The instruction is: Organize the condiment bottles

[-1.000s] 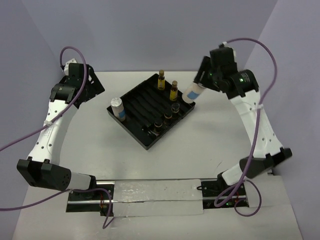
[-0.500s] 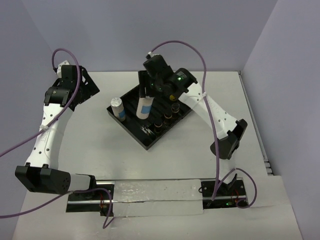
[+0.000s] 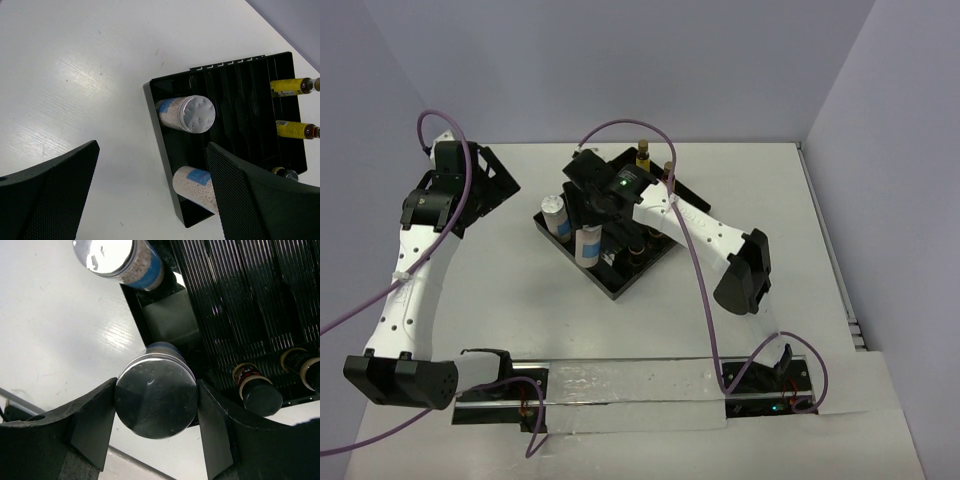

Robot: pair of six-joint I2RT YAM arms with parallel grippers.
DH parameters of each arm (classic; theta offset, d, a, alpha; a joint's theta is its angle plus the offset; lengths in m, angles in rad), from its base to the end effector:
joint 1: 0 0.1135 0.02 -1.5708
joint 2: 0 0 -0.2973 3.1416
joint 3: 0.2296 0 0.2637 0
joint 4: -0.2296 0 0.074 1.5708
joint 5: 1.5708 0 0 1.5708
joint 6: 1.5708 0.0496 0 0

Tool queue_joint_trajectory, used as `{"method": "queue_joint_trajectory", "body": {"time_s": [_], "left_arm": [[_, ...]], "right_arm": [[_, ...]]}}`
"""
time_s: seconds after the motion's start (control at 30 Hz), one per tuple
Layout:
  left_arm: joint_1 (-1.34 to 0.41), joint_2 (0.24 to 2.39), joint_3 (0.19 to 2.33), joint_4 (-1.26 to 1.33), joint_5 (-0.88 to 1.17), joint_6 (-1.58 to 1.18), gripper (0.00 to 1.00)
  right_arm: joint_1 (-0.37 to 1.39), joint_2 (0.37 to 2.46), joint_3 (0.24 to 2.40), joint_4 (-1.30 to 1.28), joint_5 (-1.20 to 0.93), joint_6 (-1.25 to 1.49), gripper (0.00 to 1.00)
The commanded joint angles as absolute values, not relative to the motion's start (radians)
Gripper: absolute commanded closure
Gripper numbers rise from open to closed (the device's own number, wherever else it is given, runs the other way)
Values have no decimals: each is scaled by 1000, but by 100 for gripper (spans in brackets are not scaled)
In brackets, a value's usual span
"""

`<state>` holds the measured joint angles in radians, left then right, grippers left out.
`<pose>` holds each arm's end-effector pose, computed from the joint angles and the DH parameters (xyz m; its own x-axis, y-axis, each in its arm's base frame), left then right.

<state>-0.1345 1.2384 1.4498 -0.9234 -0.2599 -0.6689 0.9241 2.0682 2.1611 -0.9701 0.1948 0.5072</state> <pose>0.2532 -0.0214 0.4274 -0.4687 -0.5413 -0.6980 -0.4511 0.8261 -0.3377 0.3031 0.3856 0.3640 -0.7491 -0.2013 -0.6311 -0.3942 0.9012 0.1804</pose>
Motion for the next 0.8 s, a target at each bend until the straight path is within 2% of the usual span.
{"method": "queue_joint_trajectory", "body": {"time_s": [0.0, 0.27, 0.63, 0.73, 0.77], "left_arm": [[-127, 1220, 1446, -880, -245, -683, 4], [-127, 1221, 1443, -879, -250, -677, 4], [-127, 1216, 1423, -877, -257, -679, 4], [-127, 1221, 1431, -885, -276, -672, 4], [-127, 1221, 1433, -887, -281, -670, 4]], "right_arm": [[923, 2073, 2170, -844, 229, 538, 91], [930, 2109, 2153, -839, 336, 526, 91], [950, 2105, 2022, -729, 359, 531, 90], [956, 2109, 2013, -722, 360, 529, 78], [960, 2108, 2009, -721, 362, 528, 65]]}}
